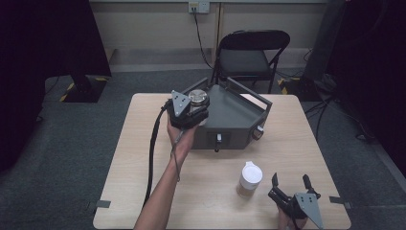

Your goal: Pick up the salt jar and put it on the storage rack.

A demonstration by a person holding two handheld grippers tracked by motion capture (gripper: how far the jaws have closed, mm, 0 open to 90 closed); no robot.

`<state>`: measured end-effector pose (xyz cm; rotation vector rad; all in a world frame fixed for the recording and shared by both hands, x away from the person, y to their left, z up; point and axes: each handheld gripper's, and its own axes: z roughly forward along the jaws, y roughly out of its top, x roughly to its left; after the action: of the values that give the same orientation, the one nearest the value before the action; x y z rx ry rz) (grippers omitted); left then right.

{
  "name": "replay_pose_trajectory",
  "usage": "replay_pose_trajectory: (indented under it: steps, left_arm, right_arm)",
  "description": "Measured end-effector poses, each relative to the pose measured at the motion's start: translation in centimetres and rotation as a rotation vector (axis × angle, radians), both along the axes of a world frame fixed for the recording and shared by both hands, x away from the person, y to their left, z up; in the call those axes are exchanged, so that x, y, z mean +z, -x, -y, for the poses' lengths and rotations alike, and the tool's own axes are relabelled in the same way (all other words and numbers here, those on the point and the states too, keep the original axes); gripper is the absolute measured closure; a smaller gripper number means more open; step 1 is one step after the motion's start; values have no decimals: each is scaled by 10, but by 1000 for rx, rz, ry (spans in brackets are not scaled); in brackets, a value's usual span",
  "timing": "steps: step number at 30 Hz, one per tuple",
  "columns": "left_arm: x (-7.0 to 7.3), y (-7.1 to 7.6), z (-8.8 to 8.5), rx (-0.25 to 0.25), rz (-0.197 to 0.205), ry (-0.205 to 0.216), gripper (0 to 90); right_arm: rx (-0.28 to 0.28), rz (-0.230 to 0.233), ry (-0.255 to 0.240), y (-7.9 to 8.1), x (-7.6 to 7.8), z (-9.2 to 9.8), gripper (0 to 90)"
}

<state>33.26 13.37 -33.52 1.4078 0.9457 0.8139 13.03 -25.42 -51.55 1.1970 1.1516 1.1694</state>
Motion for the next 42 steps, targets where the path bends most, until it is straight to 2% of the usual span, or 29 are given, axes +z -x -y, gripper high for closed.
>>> replay_pose_trajectory:
  steps: [2,4,9,17,20,23,25,29,32,42]
  left_arm:
    - [-1,-4,5,21,1,-3,347]
    - [-2,-7,10,47,-11,18,347]
    - [-3,-10,24,98,-23,-25,347]
    - [-12,-11,28,102,-46,-49,347]
    - [-15,-12,29,102,-53,-39,347]
    - [-16,-14,30,105,-64,-50,347]
    - [-17,-15,29,108,-77,-35,347]
    - [-19,-13,29,115,-72,-27,346]
    - [-23,-10,32,114,-54,-45,346]
    - [-23,-10,33,121,-51,-45,345]
  right_arm:
    - [2,0,0,0,0,0,14]
    - [2,0,0,0,0,0,14]
    - [2,1,1,0,0,0,14]
    - [-1,1,0,0,0,0,14]
    - [-1,1,1,0,0,0,14]
    - [-1,1,1,0,0,0,14]
    - [-1,1,1,0,0,0,14]
    - [-1,2,1,0,0,0,14]
    - [0,1,1,0,0,0,14]
    - [-1,1,1,0,0,0,14]
